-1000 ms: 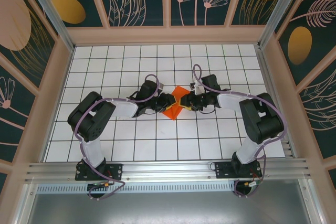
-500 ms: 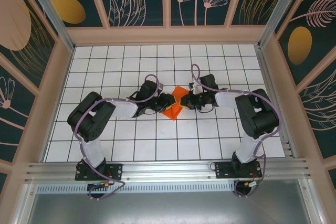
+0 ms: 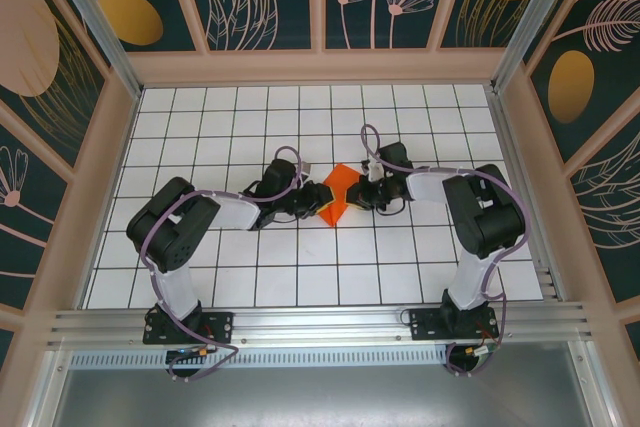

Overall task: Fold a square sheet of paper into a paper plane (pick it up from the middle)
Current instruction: Fold the triangle a second time at the center of the table.

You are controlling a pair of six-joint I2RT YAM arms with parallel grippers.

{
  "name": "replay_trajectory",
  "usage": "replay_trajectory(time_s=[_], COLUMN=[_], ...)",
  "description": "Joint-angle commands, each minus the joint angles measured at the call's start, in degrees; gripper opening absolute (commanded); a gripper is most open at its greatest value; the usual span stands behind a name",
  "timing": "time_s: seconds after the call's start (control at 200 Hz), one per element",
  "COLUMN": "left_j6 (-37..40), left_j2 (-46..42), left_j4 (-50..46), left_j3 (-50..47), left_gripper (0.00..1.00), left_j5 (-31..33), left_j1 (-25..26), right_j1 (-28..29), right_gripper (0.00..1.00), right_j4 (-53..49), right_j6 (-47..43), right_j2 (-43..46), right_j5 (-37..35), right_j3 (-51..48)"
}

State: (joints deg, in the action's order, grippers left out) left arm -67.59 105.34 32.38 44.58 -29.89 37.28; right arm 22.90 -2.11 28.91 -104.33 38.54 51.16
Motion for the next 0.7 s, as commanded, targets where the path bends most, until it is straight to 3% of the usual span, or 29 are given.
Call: replay_trajectory(time_s=[0.0,0.696], left_j6=[0.9,4.9], left_j2=[1.0,2.1], left_j4=[1.2,-10.0], left_j3=[1.8,6.0], left_gripper=[0.26,0.26], left_j5=[-1.4,1.9], left_j1=[0.7,1.5], right_j1=[0.3,1.0], right_gripper=[0.11,0.12], right_j4=[-2.1,-3.3], right_j6=[-1.9,-4.5], right_j2=[-1.1,-2.4], right_j5=[-1.6,0.7], right_j3=[2.0,4.5])
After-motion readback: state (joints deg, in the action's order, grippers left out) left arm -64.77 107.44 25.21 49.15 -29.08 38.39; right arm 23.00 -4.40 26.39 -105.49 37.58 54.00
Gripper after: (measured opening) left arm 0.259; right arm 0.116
